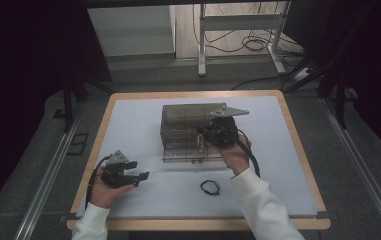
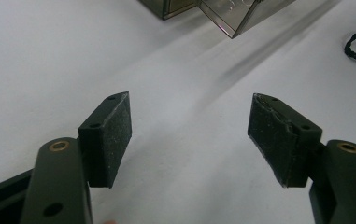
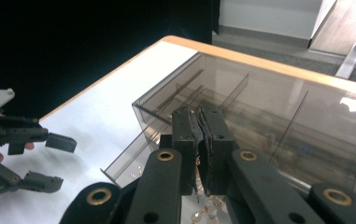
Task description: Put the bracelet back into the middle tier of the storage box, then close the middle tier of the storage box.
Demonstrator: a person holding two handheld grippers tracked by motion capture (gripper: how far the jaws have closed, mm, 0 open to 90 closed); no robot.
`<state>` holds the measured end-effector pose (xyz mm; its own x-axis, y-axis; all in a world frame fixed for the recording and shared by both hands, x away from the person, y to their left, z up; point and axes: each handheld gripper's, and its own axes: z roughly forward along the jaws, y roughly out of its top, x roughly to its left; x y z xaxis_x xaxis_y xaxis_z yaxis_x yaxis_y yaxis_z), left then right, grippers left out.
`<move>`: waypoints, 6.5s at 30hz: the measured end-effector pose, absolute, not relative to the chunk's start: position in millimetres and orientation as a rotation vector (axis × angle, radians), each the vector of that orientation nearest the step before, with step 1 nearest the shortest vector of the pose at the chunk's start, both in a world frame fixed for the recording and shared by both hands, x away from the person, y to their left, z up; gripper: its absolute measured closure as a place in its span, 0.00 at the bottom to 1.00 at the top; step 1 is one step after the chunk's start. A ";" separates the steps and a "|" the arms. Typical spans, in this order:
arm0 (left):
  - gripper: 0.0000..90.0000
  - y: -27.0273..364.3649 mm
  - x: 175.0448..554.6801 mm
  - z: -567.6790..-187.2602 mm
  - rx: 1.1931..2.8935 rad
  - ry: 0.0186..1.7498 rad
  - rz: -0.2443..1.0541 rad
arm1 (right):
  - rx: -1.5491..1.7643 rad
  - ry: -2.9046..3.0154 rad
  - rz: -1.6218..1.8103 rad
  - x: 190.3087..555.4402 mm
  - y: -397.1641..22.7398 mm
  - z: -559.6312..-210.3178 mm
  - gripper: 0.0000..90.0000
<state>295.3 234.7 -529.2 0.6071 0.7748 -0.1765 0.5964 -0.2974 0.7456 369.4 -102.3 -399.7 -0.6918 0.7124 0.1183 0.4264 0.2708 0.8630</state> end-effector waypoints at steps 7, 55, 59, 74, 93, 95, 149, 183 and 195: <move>0.34 234.0 295.3 -529.8 2.017 1.082 0.273 | 1.048 2.293 1.341 368.9 -101.9 -410.1 0.95; 0.34 234.3 296.2 -531.5 2.034 1.081 0.264 | 1.061 2.549 0.979 384.0 -89.6 -464.5 0.94; 0.34 234.5 296.1 -531.3 2.029 1.082 0.263 | 1.072 2.552 0.976 385.3 -89.9 -466.0 0.93; 0.34 234.3 295.8 -531.1 2.027 1.083 0.265 | 1.091 2.507 1.101 379.3 -100.7 -455.8 0.66; 0.34 241.7 290.5 -524.6 1.995 1.081 0.289 | 1.124 2.433 1.198 359.1 -128.8 -458.8 0.60; 0.34 242.1 290.0 -524.4 1.993 1.086 0.292 | 1.126 2.422 1.206 354.0 -132.7 -459.8 0.60; 0.33 241.9 289.9 -526.6 1.994 1.094 0.289 | 1.098 2.523 1.015 344.0 -116.9 -492.3 1.00; 0.33 243.0 290.0 -527.1 1.993 1.095 0.288 | 1.126 2.504 1.019 350.7 -113.4 -494.8 1.00; 0.33 244.2 290.0 -526.9 1.990 1.099 0.290 | 1.153 2.486 1.018 357.5 -112.8 -493.1 1.00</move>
<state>290.0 244.2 -526.9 0.5916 0.7864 -0.1780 0.5966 -0.2784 0.7527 357.5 -112.8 -493.1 -0.6687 0.7384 0.0867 0.5872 0.4531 0.6708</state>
